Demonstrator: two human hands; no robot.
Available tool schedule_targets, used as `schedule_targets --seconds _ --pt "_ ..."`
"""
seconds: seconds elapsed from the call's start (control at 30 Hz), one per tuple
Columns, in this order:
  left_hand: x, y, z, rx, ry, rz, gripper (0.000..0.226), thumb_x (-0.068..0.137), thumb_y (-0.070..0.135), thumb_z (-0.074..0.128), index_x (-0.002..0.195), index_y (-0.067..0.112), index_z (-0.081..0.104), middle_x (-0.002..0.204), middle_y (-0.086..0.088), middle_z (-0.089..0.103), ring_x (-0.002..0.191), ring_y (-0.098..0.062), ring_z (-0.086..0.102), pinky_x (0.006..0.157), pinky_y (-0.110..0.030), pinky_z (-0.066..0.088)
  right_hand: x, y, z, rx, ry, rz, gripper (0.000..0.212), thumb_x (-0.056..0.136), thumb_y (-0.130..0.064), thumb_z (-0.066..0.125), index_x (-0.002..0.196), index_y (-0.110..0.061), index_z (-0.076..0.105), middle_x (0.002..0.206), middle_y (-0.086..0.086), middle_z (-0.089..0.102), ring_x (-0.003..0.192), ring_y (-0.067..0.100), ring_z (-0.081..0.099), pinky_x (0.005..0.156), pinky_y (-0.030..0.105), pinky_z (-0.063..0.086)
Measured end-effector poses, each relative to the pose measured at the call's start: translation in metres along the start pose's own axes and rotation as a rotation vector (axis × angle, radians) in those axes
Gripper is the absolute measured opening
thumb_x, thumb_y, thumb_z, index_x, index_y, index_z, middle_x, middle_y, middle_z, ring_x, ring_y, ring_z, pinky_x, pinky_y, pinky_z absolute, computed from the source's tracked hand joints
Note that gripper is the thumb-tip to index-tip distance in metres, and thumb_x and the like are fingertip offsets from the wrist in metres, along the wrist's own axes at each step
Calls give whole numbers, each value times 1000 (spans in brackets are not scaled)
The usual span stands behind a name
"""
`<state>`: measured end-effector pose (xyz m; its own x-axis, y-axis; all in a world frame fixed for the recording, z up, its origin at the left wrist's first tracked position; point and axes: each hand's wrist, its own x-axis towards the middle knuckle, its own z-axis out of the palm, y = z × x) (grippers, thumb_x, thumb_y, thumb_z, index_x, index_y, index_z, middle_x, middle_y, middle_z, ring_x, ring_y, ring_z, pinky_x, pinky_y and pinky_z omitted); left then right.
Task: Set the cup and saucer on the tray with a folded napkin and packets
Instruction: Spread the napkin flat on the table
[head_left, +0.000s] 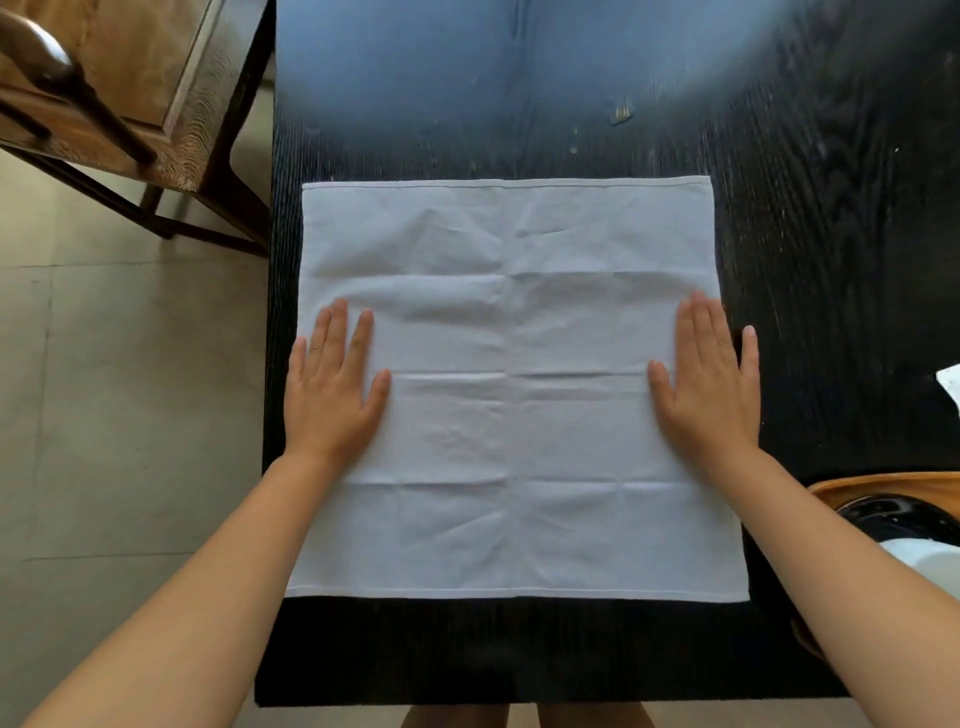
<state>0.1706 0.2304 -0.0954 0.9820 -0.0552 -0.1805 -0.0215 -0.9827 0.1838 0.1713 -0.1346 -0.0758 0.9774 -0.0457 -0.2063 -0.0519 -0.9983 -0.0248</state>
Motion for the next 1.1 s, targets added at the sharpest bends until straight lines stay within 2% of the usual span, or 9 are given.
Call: schedule_targets --seconds 0.13,0.17,0.23,0.3,0.4,0.63,0.87,0.97,1.1 --pt "7 17 -3 -58 82 -181 72 88 50 16 149 12 10 158 -8 8 145 -17 5 113 -47 -9 3 -15 -3 37 52 73 68 90 -44 17 147 -7 9 157 11 10 144 19 3 115 47 -2" --pt "13 27 -4 -68 105 -166 70 89 50 18 149 14 10 158 -8 8 145 -18 5 112 -47 -13 7 -24 -5 59 70 36 67 91 -44 18 147 -9 9 156 11 10 144 21 3 114 45 -6" --pt "28 52 -5 -50 122 15 65 90 47 25 148 19 14 157 -8 12 144 -19 5 110 -46 -16 20 -50 -5 84 102 -120 64 91 -43 23 147 -14 13 156 11 12 143 21 5 112 41 -9" --pt "49 77 -3 -6 121 206 62 90 46 29 147 23 19 156 -7 17 142 -17 8 110 -46 -11 39 -79 -3 85 117 -253 62 90 -42 29 146 -19 18 155 9 17 142 21 9 112 44 -5" --pt "84 94 1 53 85 310 64 89 52 28 147 26 22 156 -6 19 144 -18 12 111 -50 -5 68 -105 1 54 108 -323 59 89 -44 31 144 -23 28 153 10 24 142 24 19 110 51 3" --pt "128 47 -11 49 22 207 72 82 61 19 148 31 16 158 -3 9 145 -22 5 113 -52 -1 123 -65 -9 41 37 -271 66 83 -55 16 146 -34 17 158 1 9 145 20 5 111 56 -1" --pt "134 -12 -23 19 47 98 76 82 63 22 148 26 20 158 -13 6 145 -28 5 115 -45 6 139 8 -22 8 50 -157 69 85 -52 17 148 -23 10 158 5 6 145 18 2 114 50 -1" --pt "134 -13 -23 21 71 80 75 82 62 24 148 25 20 157 -15 6 145 -27 5 115 -47 3 139 12 -21 -6 52 -163 68 88 -50 17 148 -20 6 158 4 4 145 17 0 114 49 -3" --pt "134 -11 -23 51 50 66 75 82 62 21 148 27 15 158 -13 3 145 -26 2 115 -49 -1 138 11 -21 -46 43 -154 68 89 -50 16 148 -19 2 158 3 0 144 16 -3 113 53 -5"
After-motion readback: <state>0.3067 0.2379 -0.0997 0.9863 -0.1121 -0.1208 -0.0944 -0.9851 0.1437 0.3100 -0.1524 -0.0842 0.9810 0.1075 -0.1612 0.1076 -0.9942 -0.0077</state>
